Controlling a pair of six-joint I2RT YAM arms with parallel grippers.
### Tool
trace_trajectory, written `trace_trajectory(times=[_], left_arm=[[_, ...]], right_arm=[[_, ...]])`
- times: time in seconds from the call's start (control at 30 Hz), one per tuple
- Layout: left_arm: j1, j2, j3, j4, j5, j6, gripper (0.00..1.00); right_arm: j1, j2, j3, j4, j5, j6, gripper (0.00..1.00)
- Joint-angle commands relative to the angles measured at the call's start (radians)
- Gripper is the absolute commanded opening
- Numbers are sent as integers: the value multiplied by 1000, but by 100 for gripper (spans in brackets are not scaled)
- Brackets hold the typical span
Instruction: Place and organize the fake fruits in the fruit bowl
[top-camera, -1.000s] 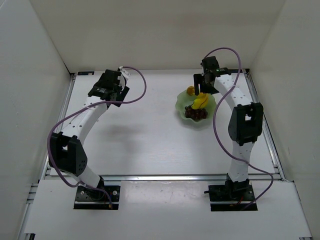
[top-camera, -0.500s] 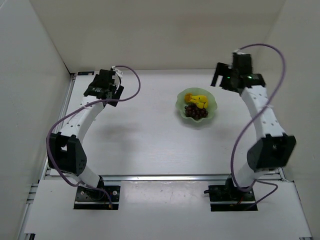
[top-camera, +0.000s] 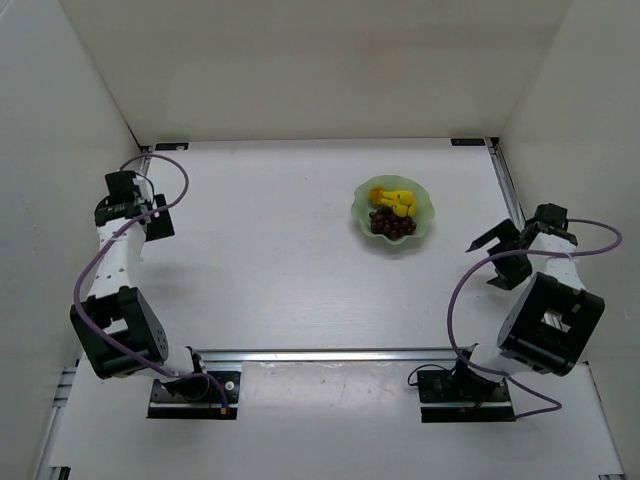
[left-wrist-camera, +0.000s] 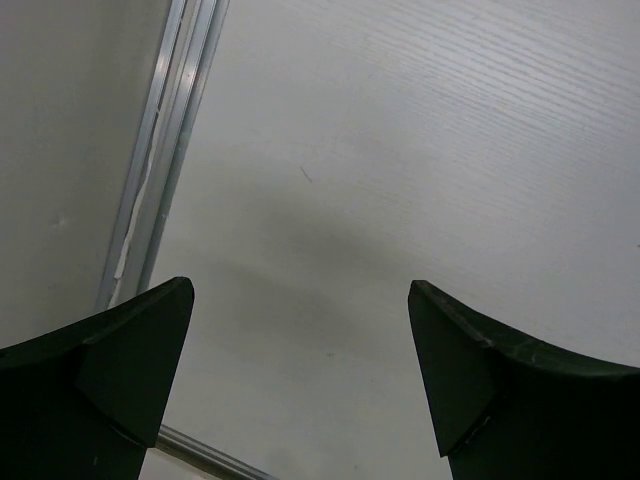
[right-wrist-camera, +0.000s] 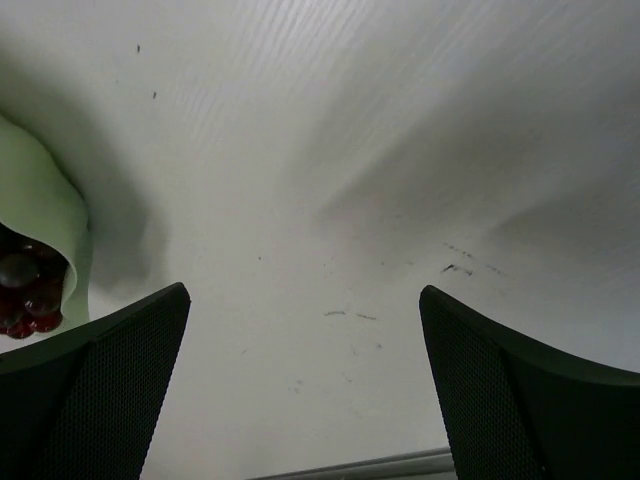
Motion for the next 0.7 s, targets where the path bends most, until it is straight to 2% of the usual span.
trace_trajectory(times=[0.0,0.67], left_arm=[[20,-53,-37,-2,64,-59,99],[20,-44,-26,-29,86,-69,99]], right_arm=[[6,-72,19,59,-67,31,100],[6,-83,19,68,-37,31,100]])
